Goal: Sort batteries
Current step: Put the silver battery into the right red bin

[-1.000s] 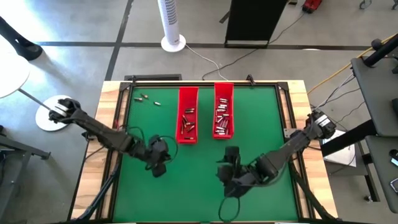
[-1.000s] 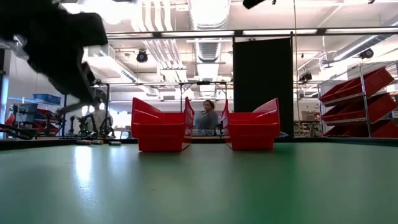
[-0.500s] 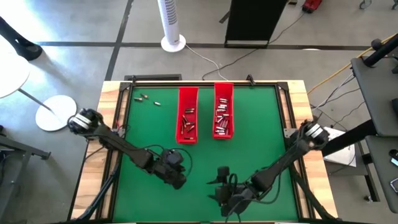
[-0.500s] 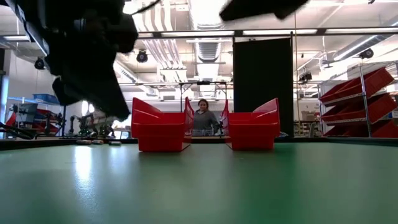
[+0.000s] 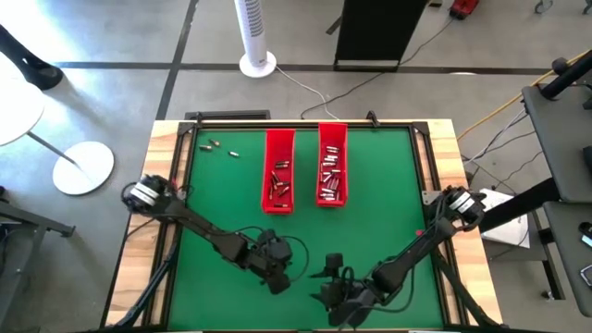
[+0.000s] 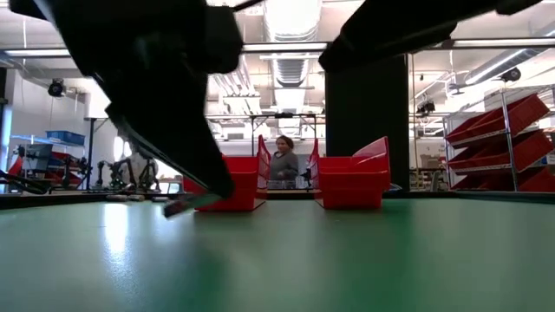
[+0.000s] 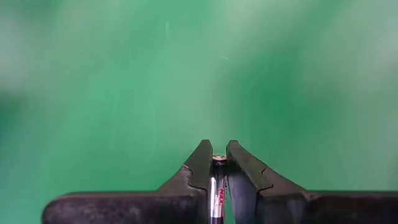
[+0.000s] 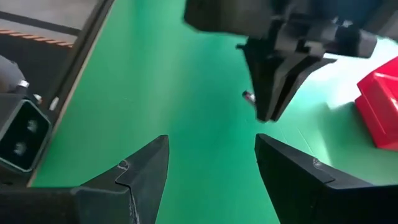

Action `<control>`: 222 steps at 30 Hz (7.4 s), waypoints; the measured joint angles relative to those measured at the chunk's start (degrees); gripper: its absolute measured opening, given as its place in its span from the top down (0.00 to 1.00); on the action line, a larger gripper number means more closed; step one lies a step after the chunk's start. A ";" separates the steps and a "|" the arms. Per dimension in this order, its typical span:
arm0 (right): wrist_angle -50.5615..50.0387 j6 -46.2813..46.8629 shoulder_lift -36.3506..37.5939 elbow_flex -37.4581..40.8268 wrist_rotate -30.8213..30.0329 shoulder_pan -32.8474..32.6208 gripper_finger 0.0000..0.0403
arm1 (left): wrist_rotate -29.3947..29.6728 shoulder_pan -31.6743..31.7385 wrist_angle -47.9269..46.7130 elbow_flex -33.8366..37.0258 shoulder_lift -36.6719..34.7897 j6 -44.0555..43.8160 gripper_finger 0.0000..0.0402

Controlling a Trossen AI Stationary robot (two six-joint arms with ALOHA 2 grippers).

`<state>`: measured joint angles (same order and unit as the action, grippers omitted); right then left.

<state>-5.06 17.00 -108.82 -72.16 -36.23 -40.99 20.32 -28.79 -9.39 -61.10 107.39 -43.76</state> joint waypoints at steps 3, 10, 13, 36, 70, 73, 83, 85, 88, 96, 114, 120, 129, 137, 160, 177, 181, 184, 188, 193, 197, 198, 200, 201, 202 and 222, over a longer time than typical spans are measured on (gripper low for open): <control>0.03 1.25 -0.34 0.34 -0.04 0.26 0.42 | -0.07 0.62 0.01 -2.83 3.35 3.34 0.97; -0.68 3.01 -2.08 0.76 -0.09 0.78 0.43 | -0.01 1.97 0.06 -9.66 7.77 12.07 0.97; -0.83 4.40 -2.43 1.07 -0.24 0.92 0.42 | 0.07 2.68 0.07 -10.27 7.68 14.29 0.97; -3.07 10.51 -2.43 2.36 -1.09 5.68 0.37 | 12.61 -0.88 -1.42 -6.72 -0.40 24.87 0.59; 29.08 8.89 -10.64 15.57 9.28 12.98 0.67 | 16.26 0.04 74.44 56.97 -42.11 40.41 0.62; 29.07 8.91 -10.73 16.31 9.86 13.02 0.73 | 16.28 0.04 74.47 56.98 -41.02 39.80 0.62; 29.18 4.69 -10.86 18.01 13.09 13.26 0.90 | 16.65 0.08 74.54 55.85 -37.29 39.80 0.62; 29.13 4.06 -10.86 18.07 13.72 13.31 0.92 | 16.91 0.21 74.66 55.87 -36.91 39.80 0.62; 29.13 3.86 -10.86 18.11 13.77 13.31 0.92 | 19.23 0.19 74.45 55.87 -36.61 39.49 0.62; 25.89 1.83 -6.99 18.14 14.60 13.31 0.92 | 21.51 0.22 74.34 55.87 -43.47 48.26 0.62; -10.97 -5.93 11.58 8.55 14.61 19.75 0.92 | 25.16 0.41 61.46 55.87 -52.53 47.12 0.62; -40.48 -9.15 12.59 -2.59 14.28 27.30 0.92 | 25.61 0.48 61.34 55.89 -51.99 47.64 0.62; -46.21 -18.40 11.45 -5.36 18.04 40.82 0.92 | 28.26 0.50 61.00 55.89 -52.19 47.73 0.62; -43.90 -33.35 7.33 -5.18 23.46 47.51 0.92 | 28.65 0.50 60.16 55.89 -52.19 47.71 0.62; -36.37 -44.95 0.53 -3.42 24.81 52.32 0.92 | 28.71 0.50 58.45 55.89 -52.19 47.27 0.62; -35.05 -40.28 0.46 -2.82 27.72 52.39 0.90 | 28.73 0.50 58.52 55.89 -52.19 46.29 0.62; -34.89 -37.62 0.46 -2.82 27.72 52.39 0.85 | 29.00 0.50 58.71 55.88 -52.19 44.98 0.62; -34.86 -36.01 0.46 -2.82 27.70 52.38 0.80 | 32.16 0.50 58.66 55.82 -52.55 42.57 0.62; -35.10 -35.42 0.46 -3.09 27.57 51.97 0.72 | 32.86 0.55 58.44 55.14 -53.30 42.35 0.62; -38.57 -33.73 0.88 -5.43 23.62 50.40 0.62 | 28.75 1.21 54.53 55.10 -55.54 36.17 0.62; -42.32 -33.14 2.74 -7.32 20.65 47.93 0.55 | 25.42 1.44 49.83 52.67 -58.05 33.89 0.62; -43.21 -32.80 3.42 -7.69 19.88 47.20 0.53 | 25.10 1.44 47.36 51.33 -58.60 33.82 0.62; -45.90 -31.91 4.83 -8.58 18.75 45.85 0.50 | 24.70 1.52 40.83 48.16 -59.74 33.14 0.62; -47.12 -31.40 5.74 -9.18 18.04 45.13 0.49 | 24.71 1.72 36.99 46.25 -60.42 31.94 0.62; -48.42 -30.75 6.58 -9.74 17.64 44.56 0.48 | 24.55 2.21 32.95 43.97 -61.08 30.70 0.62; -43.90 -8.17 12.01 -9.91 8.62 17.94 0.43 | 4.54 40.31 -59.18 0.22 -62.11 8.23 0.62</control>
<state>-48.95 8.84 -96.81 -82.07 -27.61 -23.05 24.86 11.51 -68.58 -60.88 45.28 -35.53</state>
